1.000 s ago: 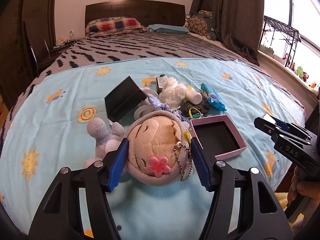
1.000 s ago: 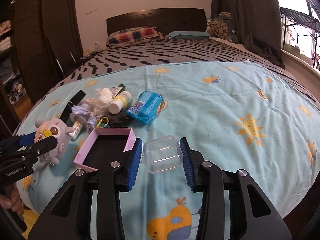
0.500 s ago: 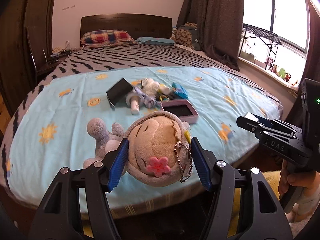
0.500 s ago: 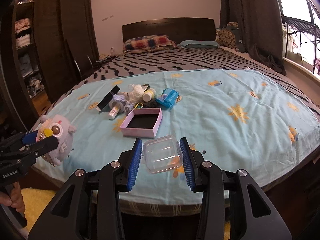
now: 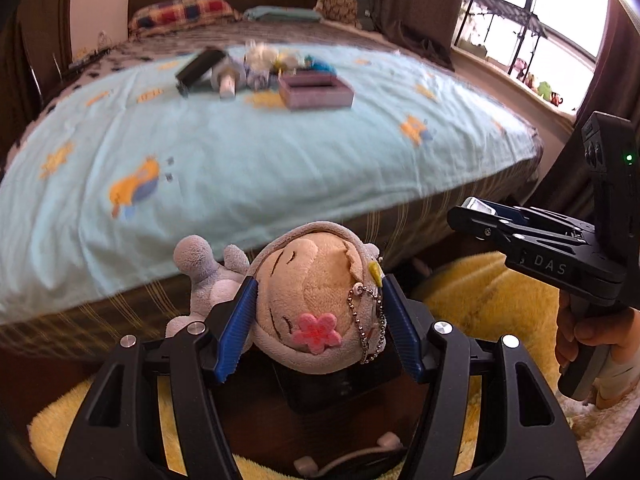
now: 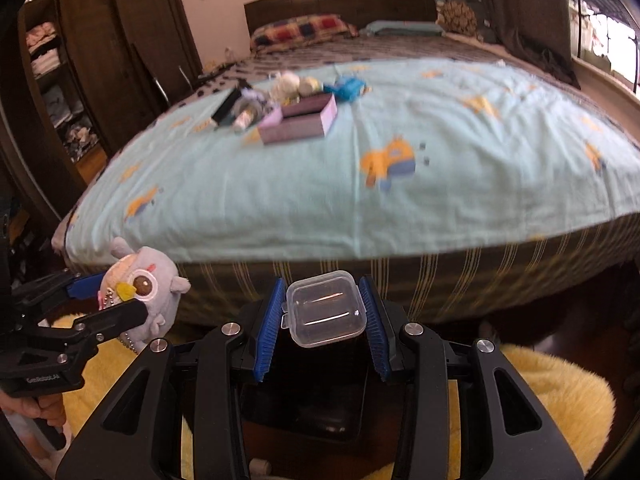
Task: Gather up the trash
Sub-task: 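Carry the doll and clear box down past the bed edge to the dark bin, then open both tools to drop the doll and clear box into the bin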
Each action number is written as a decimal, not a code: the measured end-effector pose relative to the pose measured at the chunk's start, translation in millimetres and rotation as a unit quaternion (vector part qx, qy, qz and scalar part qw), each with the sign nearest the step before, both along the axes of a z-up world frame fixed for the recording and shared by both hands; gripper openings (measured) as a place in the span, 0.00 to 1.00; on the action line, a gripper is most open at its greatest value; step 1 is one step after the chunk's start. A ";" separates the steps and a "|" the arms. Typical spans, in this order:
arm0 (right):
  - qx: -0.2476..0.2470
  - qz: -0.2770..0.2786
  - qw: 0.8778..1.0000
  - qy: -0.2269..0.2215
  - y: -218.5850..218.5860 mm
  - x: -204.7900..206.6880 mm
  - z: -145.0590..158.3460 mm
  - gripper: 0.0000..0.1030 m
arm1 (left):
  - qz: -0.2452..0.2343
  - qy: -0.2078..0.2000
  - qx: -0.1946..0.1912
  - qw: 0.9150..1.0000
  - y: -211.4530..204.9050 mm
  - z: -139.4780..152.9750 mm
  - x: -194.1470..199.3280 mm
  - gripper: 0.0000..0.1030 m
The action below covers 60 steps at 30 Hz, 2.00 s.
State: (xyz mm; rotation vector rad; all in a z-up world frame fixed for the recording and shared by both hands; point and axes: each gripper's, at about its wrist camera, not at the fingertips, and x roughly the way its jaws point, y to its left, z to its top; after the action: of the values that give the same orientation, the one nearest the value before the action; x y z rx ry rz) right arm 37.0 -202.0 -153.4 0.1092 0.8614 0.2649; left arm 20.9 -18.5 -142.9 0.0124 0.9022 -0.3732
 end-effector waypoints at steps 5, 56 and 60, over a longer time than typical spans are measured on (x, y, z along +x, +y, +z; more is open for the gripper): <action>0.019 0.006 0.998 0.064 3.7 8.0 -42.9 0.39 | -0.004 0.053 0.024 0.998 -5.9 -47.3 15.3 0.58; 0.039 -0.054 0.998 -0.001 -18.3 31.6 4.4 0.83 | 0.063 -0.006 0.040 0.997 32.8 -10.6 23.0 0.90; 0.025 -0.043 0.998 -0.032 -11.9 50.6 27.7 0.85 | 0.068 -0.027 0.047 0.996 28.2 5.6 32.7 0.90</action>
State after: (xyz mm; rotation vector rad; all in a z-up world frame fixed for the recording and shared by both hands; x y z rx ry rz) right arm 87.6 -213.9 -125.7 0.1829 0.7855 0.2086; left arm 53.6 9.6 -137.3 0.0467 0.8618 -0.2038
